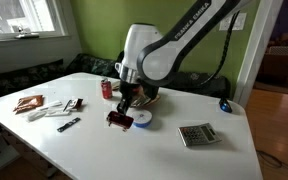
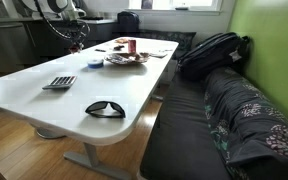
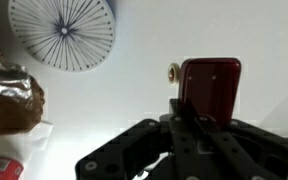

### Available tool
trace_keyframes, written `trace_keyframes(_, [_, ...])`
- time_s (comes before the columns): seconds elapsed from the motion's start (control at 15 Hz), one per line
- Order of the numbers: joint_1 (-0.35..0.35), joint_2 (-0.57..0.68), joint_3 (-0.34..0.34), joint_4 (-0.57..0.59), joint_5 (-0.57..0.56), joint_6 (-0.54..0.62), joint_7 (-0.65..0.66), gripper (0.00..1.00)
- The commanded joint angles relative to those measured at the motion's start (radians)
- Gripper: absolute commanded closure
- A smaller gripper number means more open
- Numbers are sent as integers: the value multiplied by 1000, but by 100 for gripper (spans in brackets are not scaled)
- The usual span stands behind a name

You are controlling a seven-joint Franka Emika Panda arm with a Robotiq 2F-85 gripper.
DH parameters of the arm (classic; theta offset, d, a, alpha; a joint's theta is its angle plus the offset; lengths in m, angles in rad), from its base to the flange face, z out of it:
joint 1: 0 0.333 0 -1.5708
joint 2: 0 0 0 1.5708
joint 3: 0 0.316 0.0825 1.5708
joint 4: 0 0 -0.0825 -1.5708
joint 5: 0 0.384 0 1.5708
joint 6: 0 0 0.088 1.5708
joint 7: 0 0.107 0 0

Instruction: Pick up the red toy, then place it on the brown object

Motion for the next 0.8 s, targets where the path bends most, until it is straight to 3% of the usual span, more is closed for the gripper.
trace_keyframes(0.0, [-15,-20,10,-14,7,7,-12,95])
trace_keyframes(0.13, [-14,-21,5,-9,5,-2,-12,99])
trace_keyframes(0.2, [7,-2,-23,9,14,30,55,99])
trace_keyframes(0.4, [-85,-31,3,12,116,23,86,99])
trace_keyframes(0.73, [-234,-43,-13,-21,258,42,93,99])
